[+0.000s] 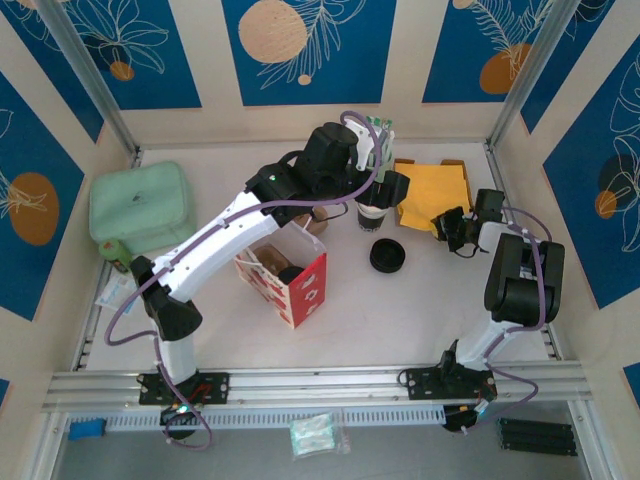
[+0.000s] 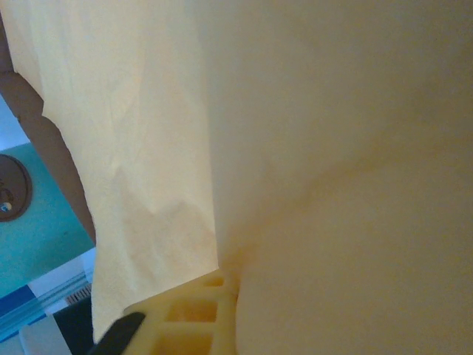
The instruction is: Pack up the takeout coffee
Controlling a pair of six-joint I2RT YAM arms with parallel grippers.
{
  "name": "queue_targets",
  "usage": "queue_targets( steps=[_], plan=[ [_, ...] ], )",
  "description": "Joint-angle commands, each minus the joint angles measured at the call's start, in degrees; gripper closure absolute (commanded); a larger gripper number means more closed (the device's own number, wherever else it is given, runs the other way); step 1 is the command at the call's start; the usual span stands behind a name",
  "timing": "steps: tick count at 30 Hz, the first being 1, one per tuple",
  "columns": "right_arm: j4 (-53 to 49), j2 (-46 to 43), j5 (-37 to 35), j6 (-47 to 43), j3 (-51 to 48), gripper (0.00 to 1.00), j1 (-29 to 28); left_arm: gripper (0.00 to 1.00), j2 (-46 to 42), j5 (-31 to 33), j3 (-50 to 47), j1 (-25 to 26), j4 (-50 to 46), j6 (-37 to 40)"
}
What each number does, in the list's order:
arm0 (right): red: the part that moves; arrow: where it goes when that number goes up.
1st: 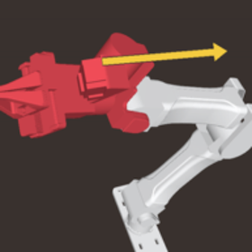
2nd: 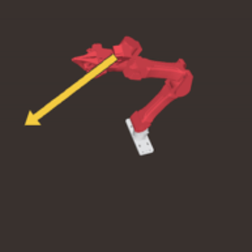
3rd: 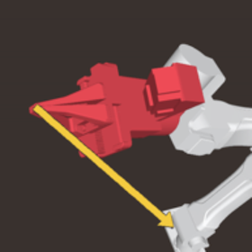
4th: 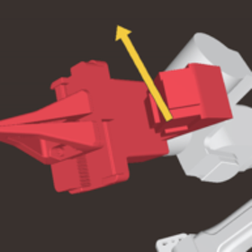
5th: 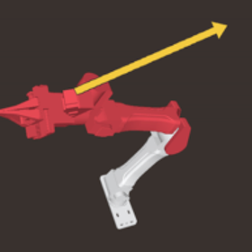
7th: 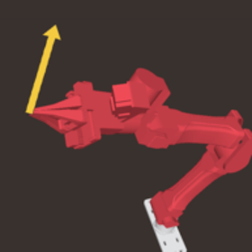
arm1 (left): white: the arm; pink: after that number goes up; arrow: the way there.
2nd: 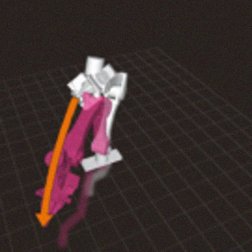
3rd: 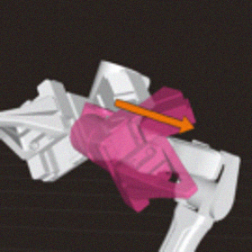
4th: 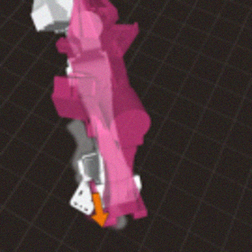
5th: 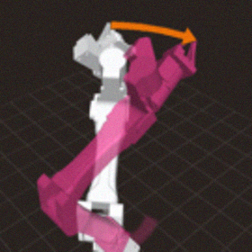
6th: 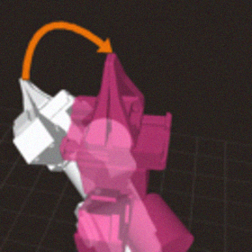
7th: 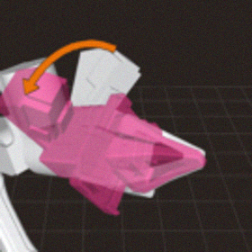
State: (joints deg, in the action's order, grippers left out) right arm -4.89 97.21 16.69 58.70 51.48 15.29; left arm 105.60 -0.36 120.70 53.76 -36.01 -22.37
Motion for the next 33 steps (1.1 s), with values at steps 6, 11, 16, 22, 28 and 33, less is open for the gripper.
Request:
queue_targets(
  steps=[6,11,16,22,28,33],
  plan=[
    [-4.2,-10.3,-0.3,-1.6,2.1,1.00,0.9,0.01,-2.2,0.8,2.2,0.7,-1.6,1.1],
    [-7.5,-15.7,0.1,-2.5,4.7,1.00,0.8,0.01,-3.8,2.4,1.2,0.6,-2.4,2.2],
    [-11.4,-20.9,0.8,-3.7,8.1,1.00,0.0,0.01,-6.3,4.6,-0.8,0.6,-2.8,3.2],
    [-15.9,-27.2,2.2,-4.5,11.7,1.00,-1.9,0.01,-9.2,7.5,-2.7,0.3,-4.0,4.5],
    [-20.7,-31.7,5.0,-5.3,16.8,1.00,-5.7,0.01,-13.7,10.5,-6.1,-0.4,-3.2,5.6],
    [-25.1,-33.7,7.4,-6.5,23.6,1.00,-9.9,0.01,-17.5,13.1,-9.1,-1.2,-3.1,6.6]
  ],
)
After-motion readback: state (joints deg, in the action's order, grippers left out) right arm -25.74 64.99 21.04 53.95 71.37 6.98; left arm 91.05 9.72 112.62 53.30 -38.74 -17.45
